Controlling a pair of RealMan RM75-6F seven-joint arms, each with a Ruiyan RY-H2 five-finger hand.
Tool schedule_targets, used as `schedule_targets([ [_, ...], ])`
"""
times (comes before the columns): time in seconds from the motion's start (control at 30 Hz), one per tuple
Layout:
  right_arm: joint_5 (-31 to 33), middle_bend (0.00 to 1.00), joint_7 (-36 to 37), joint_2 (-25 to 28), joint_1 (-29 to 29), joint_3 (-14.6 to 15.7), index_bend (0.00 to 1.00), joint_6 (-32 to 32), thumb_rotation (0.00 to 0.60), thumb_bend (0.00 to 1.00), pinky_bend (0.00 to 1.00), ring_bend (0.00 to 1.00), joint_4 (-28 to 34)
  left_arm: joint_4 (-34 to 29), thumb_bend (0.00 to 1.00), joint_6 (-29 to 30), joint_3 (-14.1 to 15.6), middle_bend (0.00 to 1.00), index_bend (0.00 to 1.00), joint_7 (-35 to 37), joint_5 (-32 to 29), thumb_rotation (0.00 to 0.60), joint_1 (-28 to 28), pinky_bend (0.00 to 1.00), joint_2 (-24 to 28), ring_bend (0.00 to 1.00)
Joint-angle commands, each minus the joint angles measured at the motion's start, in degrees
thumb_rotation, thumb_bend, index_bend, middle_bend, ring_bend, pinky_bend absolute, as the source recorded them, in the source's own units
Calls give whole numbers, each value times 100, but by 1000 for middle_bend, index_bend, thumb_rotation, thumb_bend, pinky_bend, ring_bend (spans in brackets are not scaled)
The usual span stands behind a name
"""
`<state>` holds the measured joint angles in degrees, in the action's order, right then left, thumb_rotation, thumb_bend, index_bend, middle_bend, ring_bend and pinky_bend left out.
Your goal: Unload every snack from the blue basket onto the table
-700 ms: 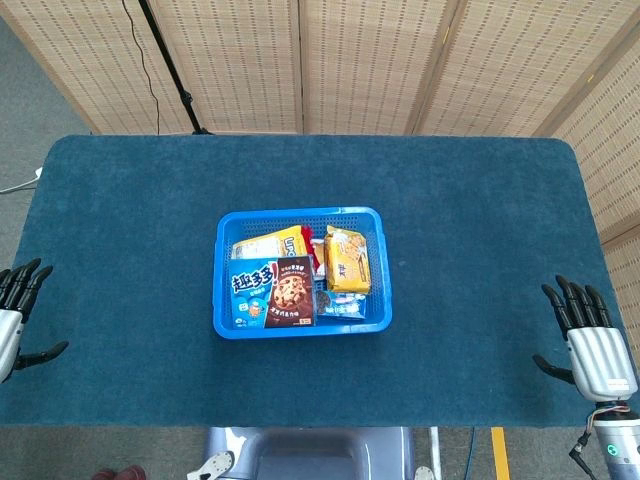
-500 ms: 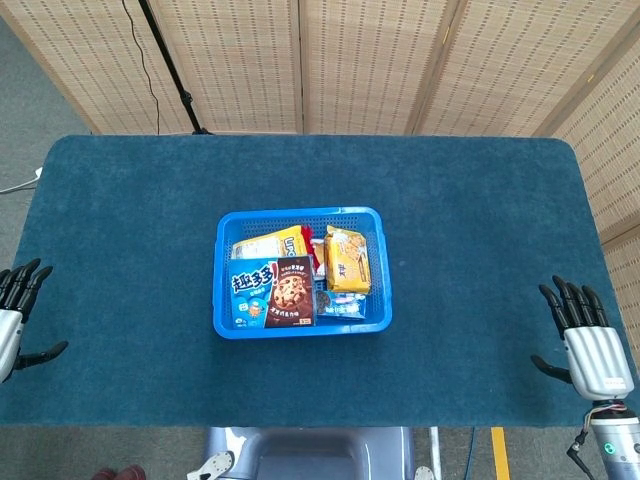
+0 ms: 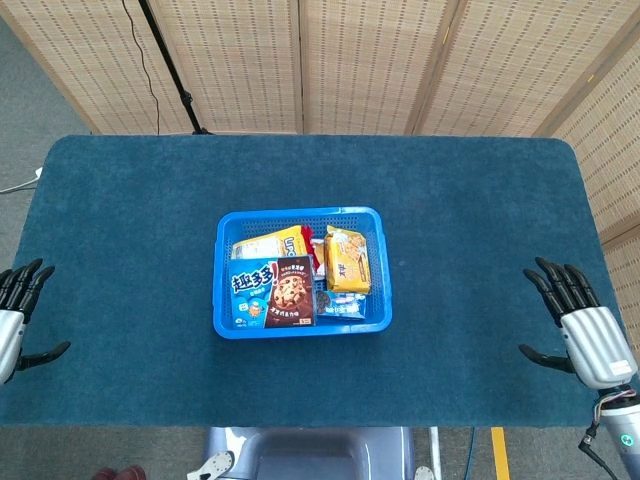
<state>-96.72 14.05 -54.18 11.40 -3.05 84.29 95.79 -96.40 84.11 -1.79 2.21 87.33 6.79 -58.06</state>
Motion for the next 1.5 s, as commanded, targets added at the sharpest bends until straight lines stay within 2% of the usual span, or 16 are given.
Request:
schedule_targets([
  [0.03,-331,0,842,601,532,-25,0,-560,600,0,0,0,553,-40,0,-4,-11,0,0,-29,-14,600,5,0,9,0],
  [0.23,-290,0,1627,826,1333,-300,0,-1386,600,0,0,0,1072,-169,0,-90,-22,0,0,-142,-73,600,40,0,19,0],
  [0.4,72,0,2684,668,2274,-629,0,-2464,600,0,2,0,1275,-307,0,-113,-59,0,0,-213,-144,600,56,0,41,0],
  [0.53,447,0,3009,397,2909,-865,0,-3230,600,0,4,0,1159,-381,0,-87,-93,0,0,-253,-203,600,47,0,54,0],
  [0.73,1126,0,2923,-232,3661,-1097,0,-4195,600,0,5,0,728,-512,0,-146,-192,0,0,-260,-361,600,95,0,132,0],
  [0.8,1540,0,2875,-653,4045,-1204,0,-4683,600,0,6,0,381,-569,0,-172,-239,0,0,-318,-431,600,125,0,159,0],
  [1.03,2440,0,2559,-1308,4664,-1361,0,-5454,600,0,17,0,-366,-533,0,-157,-277,0,0,-288,-491,600,123,0,168,0],
  [1.2,2850,0,2474,-1442,4818,-1427,0,-5736,600,0,32,0,-528,-476,0,-191,-303,0,0,-240,-524,600,148,0,164,0],
  [1.4,3025,0,2393,-1432,4850,-1387,0,-6017,600,0,56,0,-633,-441,0,-256,-324,0,0,-237,-571,600,187,0,156,0],
  [1.5,3177,0,2459,-1379,4887,-1352,0,-6374,600,0,70,0,-674,-437,0,-285,-335,0,0,-255,-591,600,208,0,149,0],
])
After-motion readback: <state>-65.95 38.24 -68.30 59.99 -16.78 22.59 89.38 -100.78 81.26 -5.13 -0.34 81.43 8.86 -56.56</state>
